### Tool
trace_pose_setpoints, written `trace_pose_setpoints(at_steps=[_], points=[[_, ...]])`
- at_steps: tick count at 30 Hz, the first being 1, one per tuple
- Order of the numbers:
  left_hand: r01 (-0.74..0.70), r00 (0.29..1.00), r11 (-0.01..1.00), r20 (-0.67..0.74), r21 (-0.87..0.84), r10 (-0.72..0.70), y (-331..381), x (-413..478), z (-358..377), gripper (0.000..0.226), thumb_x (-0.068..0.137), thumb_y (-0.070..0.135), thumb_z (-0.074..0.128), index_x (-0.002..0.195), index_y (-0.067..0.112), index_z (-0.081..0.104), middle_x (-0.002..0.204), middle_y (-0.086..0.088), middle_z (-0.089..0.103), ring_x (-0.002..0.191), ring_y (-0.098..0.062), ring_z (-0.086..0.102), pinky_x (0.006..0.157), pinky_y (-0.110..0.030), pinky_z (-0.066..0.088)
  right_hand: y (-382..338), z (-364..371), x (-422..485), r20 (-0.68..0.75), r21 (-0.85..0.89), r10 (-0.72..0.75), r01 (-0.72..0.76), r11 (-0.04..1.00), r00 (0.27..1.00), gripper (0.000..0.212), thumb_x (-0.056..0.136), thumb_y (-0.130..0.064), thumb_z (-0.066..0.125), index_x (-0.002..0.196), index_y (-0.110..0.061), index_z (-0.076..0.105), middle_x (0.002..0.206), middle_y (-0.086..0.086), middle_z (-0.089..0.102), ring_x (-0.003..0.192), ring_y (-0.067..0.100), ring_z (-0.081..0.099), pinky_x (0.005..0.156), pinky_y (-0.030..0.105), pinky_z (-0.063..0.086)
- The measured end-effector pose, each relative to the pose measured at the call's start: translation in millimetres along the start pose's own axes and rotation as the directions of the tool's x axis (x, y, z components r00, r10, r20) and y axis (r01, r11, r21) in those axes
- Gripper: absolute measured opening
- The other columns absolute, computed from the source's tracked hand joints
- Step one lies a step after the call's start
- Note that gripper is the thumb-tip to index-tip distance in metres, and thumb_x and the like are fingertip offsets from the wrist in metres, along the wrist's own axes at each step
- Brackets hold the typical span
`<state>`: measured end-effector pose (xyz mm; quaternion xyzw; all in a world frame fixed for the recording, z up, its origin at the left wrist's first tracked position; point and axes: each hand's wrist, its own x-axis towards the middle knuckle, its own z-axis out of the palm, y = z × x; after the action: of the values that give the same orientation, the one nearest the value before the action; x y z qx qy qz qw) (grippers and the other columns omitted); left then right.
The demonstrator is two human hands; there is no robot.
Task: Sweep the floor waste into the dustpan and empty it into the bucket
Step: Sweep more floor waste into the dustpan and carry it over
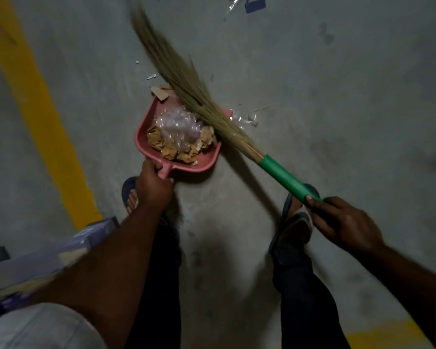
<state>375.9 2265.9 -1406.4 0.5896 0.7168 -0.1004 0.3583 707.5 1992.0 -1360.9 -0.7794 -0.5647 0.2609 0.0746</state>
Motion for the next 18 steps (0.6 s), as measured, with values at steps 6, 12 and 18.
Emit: trace_pose_setpoints(at_steps=[6,12,18], points=[[-0.026,0.998,0.997,-0.059,-0.066,0.022,-1,-7,3,0.036,0.081,0.018,0.073,0.113,0.019,0.055,0.099,0.000,0.063,0.087,-0.022,0.056,0.072,-0.031,0.041,-27,6,-1,-0.122,0.162,0.054,-0.033,0.986,0.991,0.040,0.087,-0.032,0.057,0.124,-0.022,0.069,0.104,0.008,0.069,0.081,0.021,0.064,0.058,0.031,0.052],[-0.014,0.996,0.995,-0.085,-0.098,0.006,-24,-16,-3,0.038,0.077,0.020,0.079,0.107,0.021,0.058,0.100,0.001,0.066,0.094,-0.023,0.062,0.081,-0.037,0.050,-29,-19,38,-0.244,0.197,0.066,-0.017,0.980,0.968,0.034,0.091,-0.027,0.063,0.122,-0.018,0.069,0.100,0.009,0.069,0.081,0.026,0.069,0.068,0.035,0.054],[0.017,0.994,0.985,-0.103,-0.169,-0.035,-52,-24,-20,0.040,0.078,0.015,0.079,0.110,0.018,0.056,0.103,0.004,0.062,0.093,-0.019,0.057,0.078,-0.028,0.040,-24,-35,101,-0.227,0.192,0.042,0.002,0.981,0.973,0.036,0.087,-0.023,0.066,0.122,-0.018,0.070,0.097,0.010,0.069,0.081,0.024,0.065,0.072,0.028,0.046]])
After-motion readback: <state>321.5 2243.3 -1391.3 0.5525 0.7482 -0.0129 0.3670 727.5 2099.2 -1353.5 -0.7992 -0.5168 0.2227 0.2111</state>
